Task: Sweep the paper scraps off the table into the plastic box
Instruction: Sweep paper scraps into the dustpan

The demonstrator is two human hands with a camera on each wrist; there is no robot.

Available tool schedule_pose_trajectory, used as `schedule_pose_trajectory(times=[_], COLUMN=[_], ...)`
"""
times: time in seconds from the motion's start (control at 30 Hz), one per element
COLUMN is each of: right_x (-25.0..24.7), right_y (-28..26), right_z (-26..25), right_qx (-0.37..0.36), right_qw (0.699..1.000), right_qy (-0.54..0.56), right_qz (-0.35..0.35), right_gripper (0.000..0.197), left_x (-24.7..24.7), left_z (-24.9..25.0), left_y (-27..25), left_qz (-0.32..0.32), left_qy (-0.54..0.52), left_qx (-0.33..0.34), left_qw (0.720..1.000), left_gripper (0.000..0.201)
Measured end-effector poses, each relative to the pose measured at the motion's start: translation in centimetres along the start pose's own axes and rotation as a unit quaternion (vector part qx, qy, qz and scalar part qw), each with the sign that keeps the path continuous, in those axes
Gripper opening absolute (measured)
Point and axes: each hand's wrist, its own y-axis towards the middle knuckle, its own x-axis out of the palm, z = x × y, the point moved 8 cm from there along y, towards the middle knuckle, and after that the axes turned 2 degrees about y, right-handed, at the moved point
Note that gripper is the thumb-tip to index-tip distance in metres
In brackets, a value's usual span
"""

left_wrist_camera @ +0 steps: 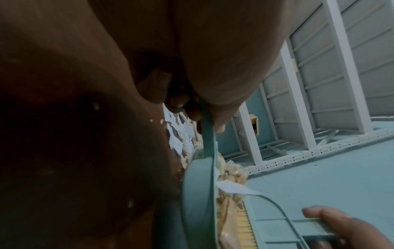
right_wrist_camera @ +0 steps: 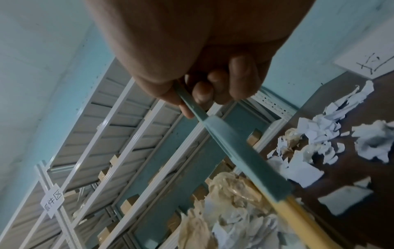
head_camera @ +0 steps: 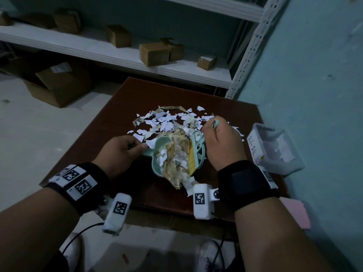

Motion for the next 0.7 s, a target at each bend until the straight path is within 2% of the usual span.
schedule_pose_trajectory(times=[0.23,0.47,0.7], right_x=[-4.5,-10.8,-17.4], right_y=[0.3,0.3,0.2], right_z=[1.6,4.2,8.1], right_qx=[0.004,0.025,0.062], right_qw=[0.997,0.984,0.953], right_qy=[0.030,0.061,0.096], right_qz=[0.078,0.167,0.281], right_gripper=[0.021,0.019,0.017], left_x=[0.8,3.1,7.3], left_z=[3.2,10.4,18.0], left_y=[1.3,2.9,5.5], left_qz=[0.027,0.005,-0.042], left_qy=[-0.053,-0.026,-0.017], left_qx=[0.017,0.089,0.115], left_qw=[0.998,0.996,0.992], left_gripper=[0.025,0.028,0.030])
